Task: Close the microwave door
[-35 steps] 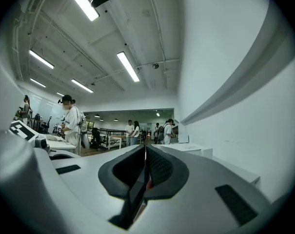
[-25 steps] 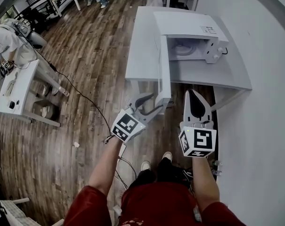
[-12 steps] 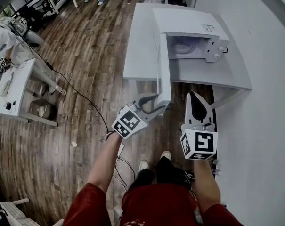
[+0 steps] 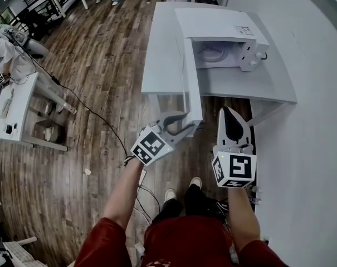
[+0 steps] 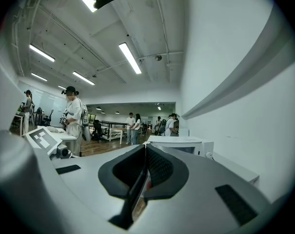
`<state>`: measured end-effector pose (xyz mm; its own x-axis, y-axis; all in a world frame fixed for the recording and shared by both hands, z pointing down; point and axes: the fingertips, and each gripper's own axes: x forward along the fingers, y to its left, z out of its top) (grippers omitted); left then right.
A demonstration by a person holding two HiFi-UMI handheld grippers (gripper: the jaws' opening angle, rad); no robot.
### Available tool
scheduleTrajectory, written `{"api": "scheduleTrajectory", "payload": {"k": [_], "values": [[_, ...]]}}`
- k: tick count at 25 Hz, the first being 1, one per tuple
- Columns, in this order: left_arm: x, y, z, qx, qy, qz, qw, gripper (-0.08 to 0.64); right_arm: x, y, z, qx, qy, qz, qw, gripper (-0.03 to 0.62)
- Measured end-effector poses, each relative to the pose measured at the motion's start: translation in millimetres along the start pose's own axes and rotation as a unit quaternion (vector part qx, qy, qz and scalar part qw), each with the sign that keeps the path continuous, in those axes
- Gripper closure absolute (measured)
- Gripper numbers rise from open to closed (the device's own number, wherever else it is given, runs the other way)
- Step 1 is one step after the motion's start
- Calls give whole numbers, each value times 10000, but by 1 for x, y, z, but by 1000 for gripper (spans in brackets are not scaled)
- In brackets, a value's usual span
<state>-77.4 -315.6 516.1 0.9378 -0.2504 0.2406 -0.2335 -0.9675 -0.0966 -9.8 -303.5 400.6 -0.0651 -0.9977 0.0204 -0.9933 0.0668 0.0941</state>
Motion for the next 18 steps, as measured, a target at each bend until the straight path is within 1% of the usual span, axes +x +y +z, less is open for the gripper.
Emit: {"api": "scheduleTrajectory", "payload": {"k": [6,12,18], "values": [[21,-9,6,-20,-107,121,9999,399,-9,-20,-9,-7,53,-190,9998,565],[53,-17,17,-142,-169,266,9994,403,-20,-54,-12,55,75,-430,9990,565],[83,-25,22,-178,-139,459,9987,405,-22,-87,-22,126,70,-454,9989,565]]}}
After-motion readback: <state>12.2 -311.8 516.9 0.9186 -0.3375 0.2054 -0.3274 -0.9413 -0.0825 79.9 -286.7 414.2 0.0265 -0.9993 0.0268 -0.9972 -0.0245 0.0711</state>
